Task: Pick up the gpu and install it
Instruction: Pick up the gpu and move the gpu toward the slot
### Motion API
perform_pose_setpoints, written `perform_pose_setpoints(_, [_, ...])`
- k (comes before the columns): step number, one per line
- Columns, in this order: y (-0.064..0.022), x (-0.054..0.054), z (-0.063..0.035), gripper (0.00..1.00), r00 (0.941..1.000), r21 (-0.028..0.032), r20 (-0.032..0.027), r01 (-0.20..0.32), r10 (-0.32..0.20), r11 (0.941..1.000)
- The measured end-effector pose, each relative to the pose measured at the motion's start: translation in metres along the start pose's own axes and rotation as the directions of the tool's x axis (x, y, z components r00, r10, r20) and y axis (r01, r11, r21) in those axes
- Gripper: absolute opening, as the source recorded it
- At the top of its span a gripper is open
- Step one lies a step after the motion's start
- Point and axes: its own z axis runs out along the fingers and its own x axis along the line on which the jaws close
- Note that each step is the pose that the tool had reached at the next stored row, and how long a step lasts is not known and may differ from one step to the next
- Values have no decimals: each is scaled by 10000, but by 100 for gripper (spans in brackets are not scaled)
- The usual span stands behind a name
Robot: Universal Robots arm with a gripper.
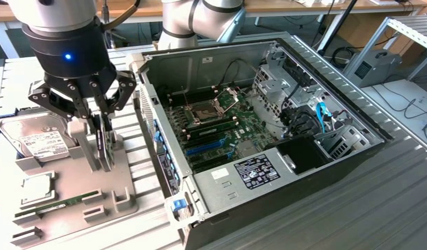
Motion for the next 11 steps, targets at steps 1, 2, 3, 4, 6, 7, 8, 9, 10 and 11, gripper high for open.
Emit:
perform_pose_setpoints(1, [0,0,-4,26,10000,-1,0,0,0,10000])
perform_pose_setpoints(2, [0,0,-8,26,10000,-1,1,0,0,10000])
perform_pose_setpoints(3, [-1,0,-13,26,10000,0,0,0,0,10000])
perform_pose_setpoints(4, [-1,-1,-18,26,10000,0,0,0,0,10000])
perform_pose_setpoints(6, [-1,-1,-27,26,10000,0,0,0,0,10000])
perform_pose_setpoints(7, [-1,-1,-32,26,10000,0,0,0,0,10000])
perform_pose_setpoints(8, [-2,-1,-37,26,10000,0,0,0,0,10000])
perform_pose_setpoints(9, [-2,-1,-42,26,10000,0,0,0,0,10000])
perform_pose_setpoints(10, [-2,-1,-47,26,10000,0,0,0,0,10000])
perform_pose_setpoints(11, [-2,-1,-53,26,10000,-1,1,0,0,10000])
